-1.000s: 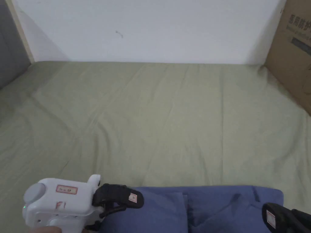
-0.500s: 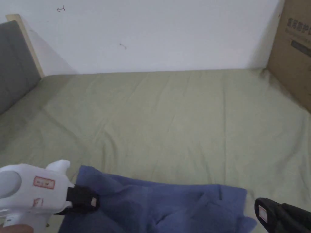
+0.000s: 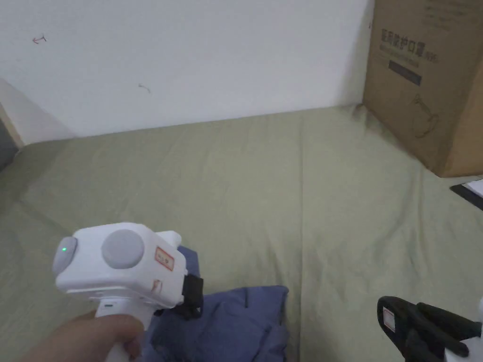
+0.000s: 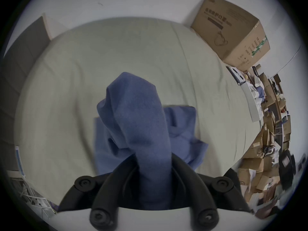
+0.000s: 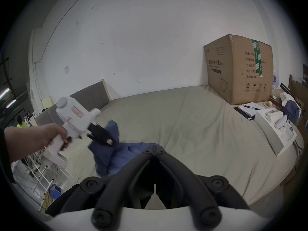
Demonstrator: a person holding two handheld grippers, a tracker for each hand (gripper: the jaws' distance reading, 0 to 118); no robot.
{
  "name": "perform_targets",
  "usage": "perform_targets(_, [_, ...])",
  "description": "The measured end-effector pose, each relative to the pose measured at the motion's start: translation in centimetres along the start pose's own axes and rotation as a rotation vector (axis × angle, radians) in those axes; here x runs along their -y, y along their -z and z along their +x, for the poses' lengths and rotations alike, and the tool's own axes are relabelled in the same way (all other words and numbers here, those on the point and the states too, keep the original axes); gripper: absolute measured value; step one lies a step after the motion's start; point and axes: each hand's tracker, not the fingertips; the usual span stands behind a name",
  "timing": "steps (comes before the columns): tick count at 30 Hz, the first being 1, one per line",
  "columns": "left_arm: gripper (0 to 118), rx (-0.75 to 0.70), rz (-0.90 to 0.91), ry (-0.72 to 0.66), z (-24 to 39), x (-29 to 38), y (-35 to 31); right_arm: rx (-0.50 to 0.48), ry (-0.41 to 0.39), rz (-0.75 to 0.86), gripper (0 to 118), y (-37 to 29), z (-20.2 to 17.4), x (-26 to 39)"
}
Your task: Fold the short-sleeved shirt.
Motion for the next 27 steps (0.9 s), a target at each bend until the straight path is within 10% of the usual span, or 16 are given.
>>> perform_targets(1, [16,0.035,-0.014,-0.025,0.8,-0.5,1.5,0.008,0.005,0.000,0,-0.2,0.3,0.0])
perform_targets(5, [118,0.190,-0.112,-0.144,1.9,-0.4,5.6,0.028,0.025,-0.004,0,-0.4,1.2,0.3])
perform_targets(9, [114,0.452,-0.033,-0.205,1.0,0.2,3.8,0.030,0.047,-0.010,0,-0.3,1.8,0.5])
perform_targets(13, [115,0.353,0.098,-0.164,-0.6,0.4,-0.3,0.023,0.067,-0.015,0,0.2,2.1,0.6])
perform_targets(16, [90,0.219,0.126,-0.140,-1.2,0.9,-1.5,0.012,0.075,-0.012,0,0.3,2.2,0.7])
perform_targets(18, [0,0.111,0.158,-0.101,-1.1,1.1,-1.1,0.014,0.071,-0.014,0,0.3,2.2,0.7])
perform_targets(27, [0,0.082,-0.027,-0.029,2.5,2.3,8.5,0.032,0.092,-0.027,0,0.1,3.0,1.1])
